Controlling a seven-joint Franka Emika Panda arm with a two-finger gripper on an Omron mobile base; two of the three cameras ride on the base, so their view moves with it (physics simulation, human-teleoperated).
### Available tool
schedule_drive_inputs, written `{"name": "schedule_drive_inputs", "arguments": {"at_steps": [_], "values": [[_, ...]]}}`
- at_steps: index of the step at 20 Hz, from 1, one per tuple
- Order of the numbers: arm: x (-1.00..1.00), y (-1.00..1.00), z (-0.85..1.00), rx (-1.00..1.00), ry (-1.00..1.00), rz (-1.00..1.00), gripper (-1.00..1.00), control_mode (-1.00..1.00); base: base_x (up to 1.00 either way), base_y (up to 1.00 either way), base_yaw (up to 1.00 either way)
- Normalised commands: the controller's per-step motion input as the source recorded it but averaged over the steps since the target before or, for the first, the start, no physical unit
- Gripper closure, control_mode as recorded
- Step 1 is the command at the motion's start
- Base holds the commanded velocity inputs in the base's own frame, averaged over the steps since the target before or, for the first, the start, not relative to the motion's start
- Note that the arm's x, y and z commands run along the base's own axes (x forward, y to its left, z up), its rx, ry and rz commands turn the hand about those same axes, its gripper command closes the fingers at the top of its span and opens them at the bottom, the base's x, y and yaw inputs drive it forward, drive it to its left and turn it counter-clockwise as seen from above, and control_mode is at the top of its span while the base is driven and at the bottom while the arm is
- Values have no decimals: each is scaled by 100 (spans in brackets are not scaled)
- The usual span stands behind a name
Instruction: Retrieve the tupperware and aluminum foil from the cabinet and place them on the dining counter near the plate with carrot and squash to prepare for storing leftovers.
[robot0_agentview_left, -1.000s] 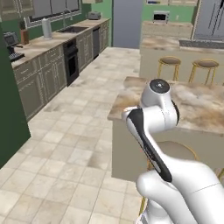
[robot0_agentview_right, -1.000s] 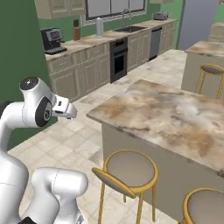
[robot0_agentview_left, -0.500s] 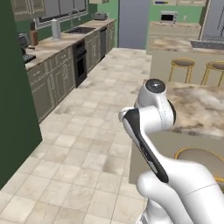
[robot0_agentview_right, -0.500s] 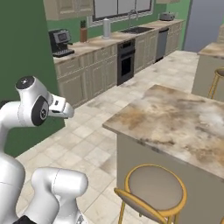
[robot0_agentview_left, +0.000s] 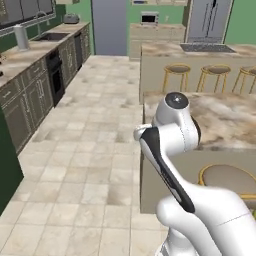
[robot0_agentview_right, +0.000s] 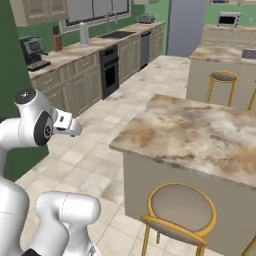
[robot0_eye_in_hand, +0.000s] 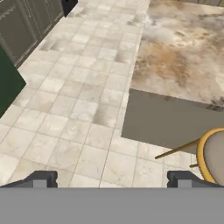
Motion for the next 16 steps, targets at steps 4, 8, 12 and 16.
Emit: {"name": "schedule_drive_inputs", "arguments": {"at_steps": [4,8,12,16], "values": [[0,0,0,0,0,0,-100,100,12,100,-41],[0,0,0,0,0,0,-100,100,6,100,-27],[0,0,0,0,0,0,-100,100,23,100,-5],[0,0,0,0,0,0,-100,100,86,87,0]]}}
